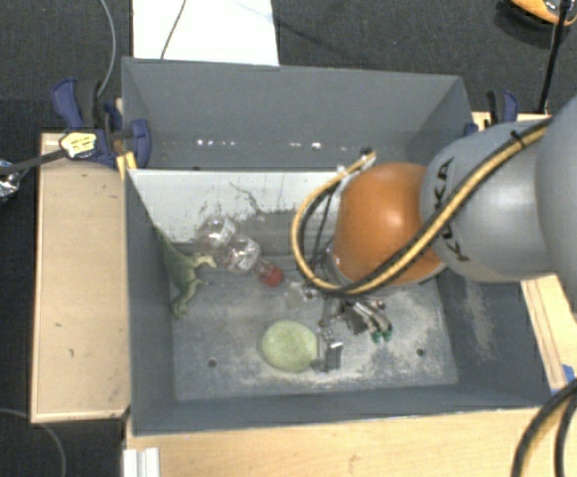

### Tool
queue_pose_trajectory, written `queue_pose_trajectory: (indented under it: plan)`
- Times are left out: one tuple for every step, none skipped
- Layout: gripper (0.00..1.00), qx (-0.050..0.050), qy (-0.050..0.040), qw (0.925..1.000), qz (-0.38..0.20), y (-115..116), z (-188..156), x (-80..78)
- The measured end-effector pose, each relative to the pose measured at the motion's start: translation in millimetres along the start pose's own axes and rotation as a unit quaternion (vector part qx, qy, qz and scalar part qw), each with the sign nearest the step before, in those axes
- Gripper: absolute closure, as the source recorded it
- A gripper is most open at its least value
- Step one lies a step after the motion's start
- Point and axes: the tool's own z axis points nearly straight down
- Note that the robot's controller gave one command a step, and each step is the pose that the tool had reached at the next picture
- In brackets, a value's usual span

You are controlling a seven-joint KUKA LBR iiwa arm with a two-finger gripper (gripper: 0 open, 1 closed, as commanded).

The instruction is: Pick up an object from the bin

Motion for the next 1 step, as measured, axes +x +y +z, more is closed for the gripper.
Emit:
queue_pose_trajectory:
  plan:
    - [0.0,0.001,-0.0062,0.9989,0.047,23.5,20.6,6.7]
